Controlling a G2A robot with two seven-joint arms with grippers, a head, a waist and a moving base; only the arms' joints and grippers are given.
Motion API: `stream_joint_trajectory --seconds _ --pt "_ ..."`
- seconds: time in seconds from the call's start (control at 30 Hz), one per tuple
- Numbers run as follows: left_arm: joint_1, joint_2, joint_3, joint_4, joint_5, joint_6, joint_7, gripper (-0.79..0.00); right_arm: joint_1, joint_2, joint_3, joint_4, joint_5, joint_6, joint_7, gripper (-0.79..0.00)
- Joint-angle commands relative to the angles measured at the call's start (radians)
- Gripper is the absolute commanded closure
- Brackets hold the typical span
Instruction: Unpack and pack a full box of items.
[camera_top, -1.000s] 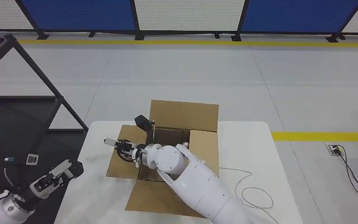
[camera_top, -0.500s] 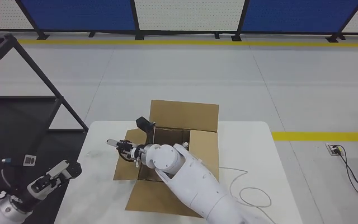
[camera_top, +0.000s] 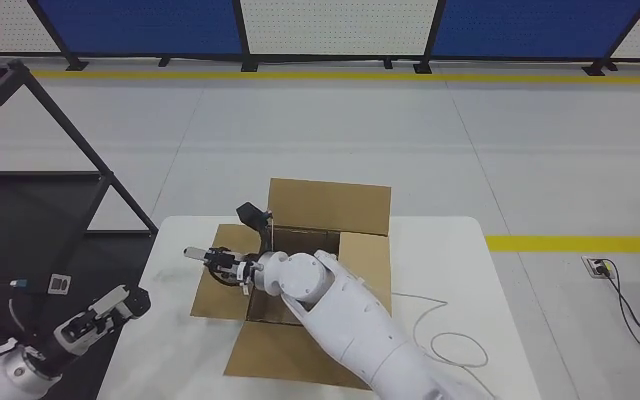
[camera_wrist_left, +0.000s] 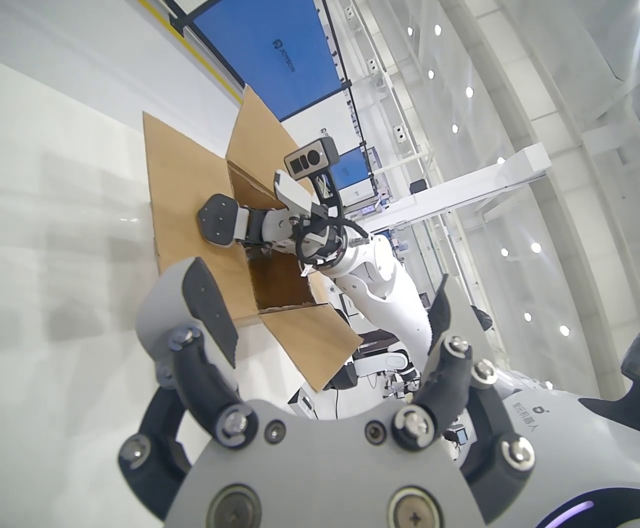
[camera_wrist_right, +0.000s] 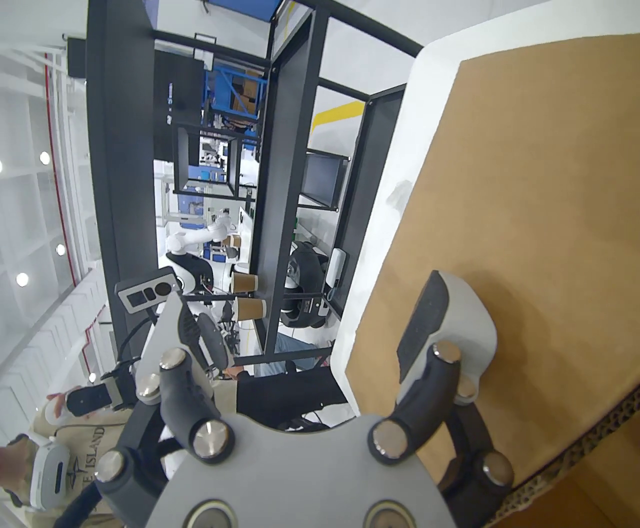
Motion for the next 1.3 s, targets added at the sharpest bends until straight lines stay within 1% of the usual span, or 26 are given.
stream_joint_trajectory --seconds 0.0,0.17,0.33,0.43,0.53,0.67,0.8,0.9,1.0,1.13,1.27 --pt "-0.003 0.001 0.003 -0.009 0.001 0.004 -0.005 -0.785 0.002 0.008 0.016 -0.003 0.0 -0.032 0.019 -0.785" --pt "-0.02 0.005 0.01 -0.034 -0.033 0.03 -0.068 -0.785 -0.004 0.038 0.072 -0.03 0.014 -0.12 0.08 -0.785" --pt "-0.053 0.012 0.021 -0.06 -0.029 0.061 -0.118 -0.785 -0.024 0.084 0.133 -0.08 -0.012 -0.18 0.138 -0.785" --pt "-0.073 0.016 0.027 -0.084 -0.017 0.074 -0.146 -0.785 -0.06 0.118 0.189 -0.131 -0.018 -0.212 0.142 -0.785" --pt "-0.088 0.021 0.034 -0.113 -0.005 0.083 -0.173 -0.785 -0.121 0.16 0.257 -0.211 -0.028 -0.244 0.161 -0.785" --pt "-0.114 0.027 0.05 -0.156 0.015 0.109 -0.199 -0.785 -0.246 0.22 0.363 -0.393 -0.055 -0.262 0.216 -0.785" --pt "-0.156 0.032 0.091 -0.183 0.062 0.14 -0.197 -0.785 -0.415 0.275 0.478 -0.657 -0.088 -0.237 0.29 -0.785" --pt "-0.191 0.034 0.138 -0.195 0.101 0.159 -0.192 -0.785 -0.542 0.306 0.551 -0.858 -0.119 -0.199 0.327 -0.785" --pt "-0.225 0.036 0.19 -0.213 0.152 0.176 -0.183 -0.785 -0.65 0.327 0.608 -1.019 -0.136 -0.174 0.349 -0.785" --pt "-0.276 0.038 0.263 -0.248 0.212 0.21 -0.176 -0.785 -0.758 0.348 0.674 -1.158 -0.136 -0.168 0.356 -0.785" --pt "-0.347 0.037 0.355 -0.276 0.295 0.255 -0.148 -0.785 -0.842 0.365 0.737 -1.24 -0.124 -0.184 0.334 -0.785"
